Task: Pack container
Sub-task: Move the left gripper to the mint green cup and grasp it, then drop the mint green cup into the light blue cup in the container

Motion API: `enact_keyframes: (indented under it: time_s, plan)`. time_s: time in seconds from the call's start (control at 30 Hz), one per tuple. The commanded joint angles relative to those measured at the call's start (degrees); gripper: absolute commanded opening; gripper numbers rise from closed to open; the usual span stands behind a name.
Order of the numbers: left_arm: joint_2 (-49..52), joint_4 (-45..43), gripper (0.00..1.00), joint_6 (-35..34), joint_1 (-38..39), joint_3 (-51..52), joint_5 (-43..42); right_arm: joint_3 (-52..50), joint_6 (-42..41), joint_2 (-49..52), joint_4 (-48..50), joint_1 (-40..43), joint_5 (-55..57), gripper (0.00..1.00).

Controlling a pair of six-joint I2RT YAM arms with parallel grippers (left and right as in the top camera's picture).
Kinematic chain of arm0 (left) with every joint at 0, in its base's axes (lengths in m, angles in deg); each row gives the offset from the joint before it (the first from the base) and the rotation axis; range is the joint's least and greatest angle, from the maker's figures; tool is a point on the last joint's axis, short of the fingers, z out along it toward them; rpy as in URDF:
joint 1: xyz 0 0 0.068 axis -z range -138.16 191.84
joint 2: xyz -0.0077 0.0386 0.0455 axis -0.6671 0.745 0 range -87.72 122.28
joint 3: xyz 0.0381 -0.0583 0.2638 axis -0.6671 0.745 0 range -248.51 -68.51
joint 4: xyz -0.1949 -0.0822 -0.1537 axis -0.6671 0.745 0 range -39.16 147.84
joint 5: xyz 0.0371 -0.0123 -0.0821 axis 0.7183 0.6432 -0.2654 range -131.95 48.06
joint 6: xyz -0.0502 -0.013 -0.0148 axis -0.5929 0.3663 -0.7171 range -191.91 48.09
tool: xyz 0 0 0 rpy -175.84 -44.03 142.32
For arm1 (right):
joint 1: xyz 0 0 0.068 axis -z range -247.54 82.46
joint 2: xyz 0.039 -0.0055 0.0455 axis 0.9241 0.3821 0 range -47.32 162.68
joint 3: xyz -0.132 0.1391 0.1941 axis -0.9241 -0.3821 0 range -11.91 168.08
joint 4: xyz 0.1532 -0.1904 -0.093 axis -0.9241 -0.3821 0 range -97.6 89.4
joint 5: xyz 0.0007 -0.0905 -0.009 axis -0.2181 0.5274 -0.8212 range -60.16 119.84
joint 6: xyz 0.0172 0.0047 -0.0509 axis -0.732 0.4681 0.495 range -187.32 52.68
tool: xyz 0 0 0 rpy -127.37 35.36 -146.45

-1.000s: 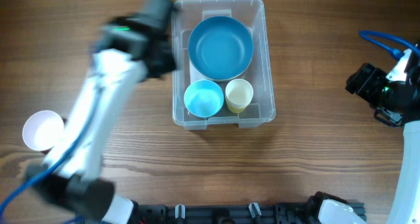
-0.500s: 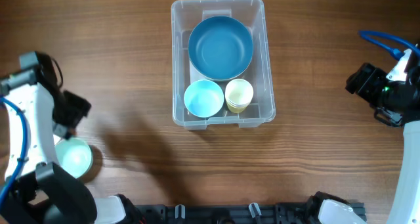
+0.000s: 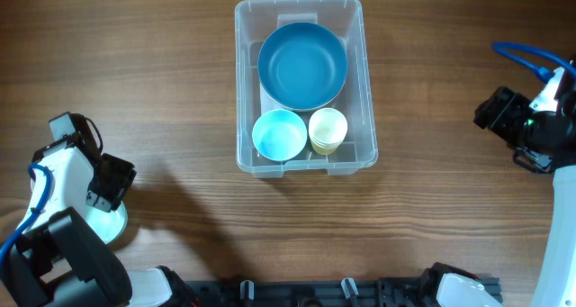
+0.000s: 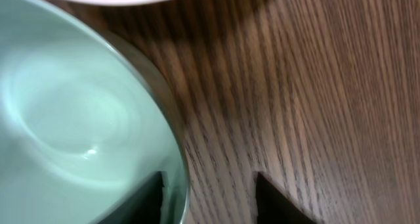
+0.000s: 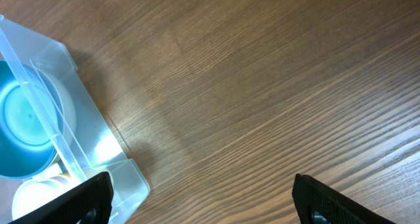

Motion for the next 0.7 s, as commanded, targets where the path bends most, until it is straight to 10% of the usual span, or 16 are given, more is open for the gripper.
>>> enact_keyframes:
  time_s: [0.0,0.37,0.67]
  plan:
    - [-0.2,-0.2,0.15,0.0,-0.4,0.3,-0.3,-0.2,0.8,0.3,0.0,0.3,-0.7,0.89]
    - [-1.3,1.8,0.04,1.5,1.5,-1.5,-7.0,-0.2,0.8,0.3,0.0,0.3,-0.7,0.89]
    - [-10.6,17.5,0.04,1.3,30.5,-27.8,-7.1,-0.2,0.8,0.3,0.0,0.3,-0.7,0.89]
